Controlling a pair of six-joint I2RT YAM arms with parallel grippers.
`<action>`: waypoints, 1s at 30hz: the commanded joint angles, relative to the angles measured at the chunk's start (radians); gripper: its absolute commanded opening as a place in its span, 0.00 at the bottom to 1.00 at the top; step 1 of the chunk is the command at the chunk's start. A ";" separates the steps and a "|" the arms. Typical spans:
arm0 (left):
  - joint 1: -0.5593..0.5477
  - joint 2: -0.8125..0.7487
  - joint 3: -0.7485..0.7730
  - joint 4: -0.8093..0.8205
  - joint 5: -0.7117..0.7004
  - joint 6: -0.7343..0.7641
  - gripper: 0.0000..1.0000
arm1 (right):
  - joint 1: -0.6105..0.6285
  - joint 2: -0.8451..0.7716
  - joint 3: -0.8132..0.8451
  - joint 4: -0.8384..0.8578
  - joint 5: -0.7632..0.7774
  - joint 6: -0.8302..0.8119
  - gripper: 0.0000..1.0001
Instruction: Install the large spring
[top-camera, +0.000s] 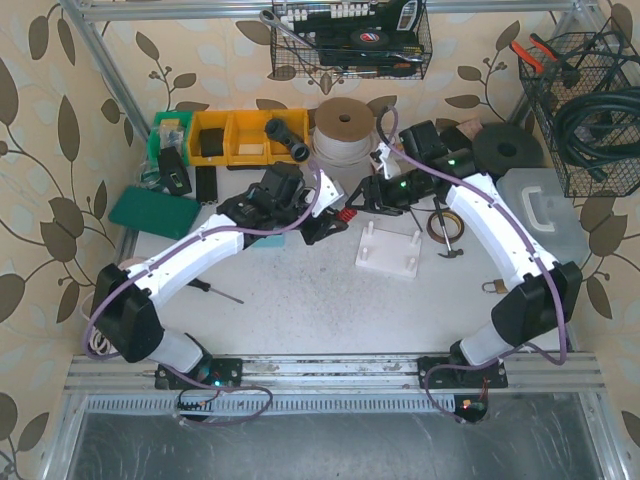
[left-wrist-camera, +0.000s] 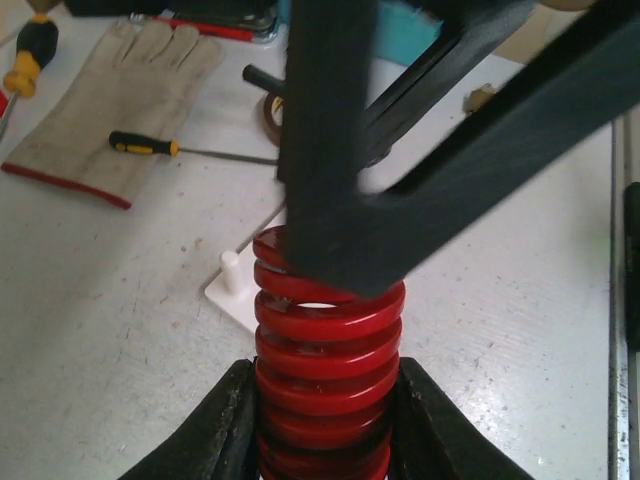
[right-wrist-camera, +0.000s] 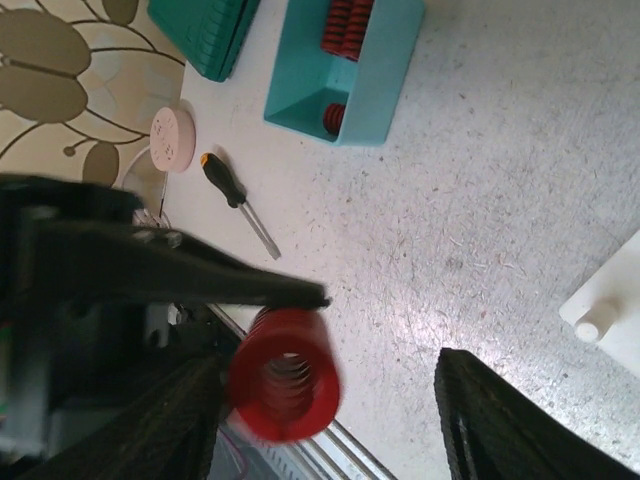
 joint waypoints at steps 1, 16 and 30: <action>-0.024 -0.095 -0.003 0.049 0.046 0.033 0.00 | 0.001 0.017 -0.033 0.022 -0.029 0.020 0.61; -0.050 -0.088 0.025 0.052 0.049 0.060 0.00 | 0.027 0.018 -0.070 0.040 -0.181 -0.024 0.39; -0.047 -0.071 -0.021 0.054 -0.161 -0.029 0.72 | -0.049 -0.074 -0.095 0.100 0.120 0.006 0.00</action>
